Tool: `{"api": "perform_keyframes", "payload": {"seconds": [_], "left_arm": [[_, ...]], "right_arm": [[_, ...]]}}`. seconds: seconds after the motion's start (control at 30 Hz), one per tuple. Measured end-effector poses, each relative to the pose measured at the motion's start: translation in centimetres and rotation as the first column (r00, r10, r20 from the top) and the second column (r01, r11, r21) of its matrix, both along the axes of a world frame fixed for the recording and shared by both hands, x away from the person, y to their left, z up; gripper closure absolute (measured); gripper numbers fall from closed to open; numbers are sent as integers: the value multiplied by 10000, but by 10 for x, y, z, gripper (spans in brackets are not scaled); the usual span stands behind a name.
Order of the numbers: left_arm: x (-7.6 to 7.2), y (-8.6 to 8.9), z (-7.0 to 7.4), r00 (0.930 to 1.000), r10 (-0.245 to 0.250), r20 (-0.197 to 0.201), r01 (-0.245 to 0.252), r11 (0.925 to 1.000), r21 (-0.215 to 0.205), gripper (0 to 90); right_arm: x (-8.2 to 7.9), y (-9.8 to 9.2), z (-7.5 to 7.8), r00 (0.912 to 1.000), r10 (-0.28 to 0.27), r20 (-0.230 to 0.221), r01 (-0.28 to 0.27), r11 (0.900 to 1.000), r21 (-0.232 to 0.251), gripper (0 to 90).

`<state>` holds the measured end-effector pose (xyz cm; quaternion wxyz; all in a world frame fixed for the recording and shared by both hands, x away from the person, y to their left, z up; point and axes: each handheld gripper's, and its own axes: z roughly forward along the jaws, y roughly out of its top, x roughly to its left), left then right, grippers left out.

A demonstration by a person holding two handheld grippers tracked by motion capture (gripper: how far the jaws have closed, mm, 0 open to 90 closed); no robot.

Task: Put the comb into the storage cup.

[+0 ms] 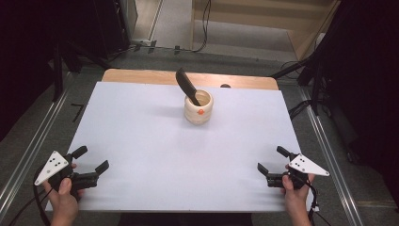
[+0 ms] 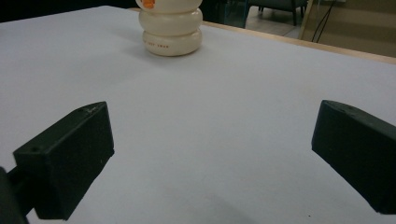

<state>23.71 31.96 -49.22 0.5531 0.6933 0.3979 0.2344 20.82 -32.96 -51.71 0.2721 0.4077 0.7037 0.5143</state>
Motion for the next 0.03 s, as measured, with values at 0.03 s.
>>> {"api": "perform_keyframes", "payload": {"seconds": [0.03], "left_arm": [[0, 0, 0, 10000, -22, 12, 22, 10000, 3, 0]], "right_arm": [[0, 0, 0, 10000, -4, -6, 4, 10000, -1, 0]]}}
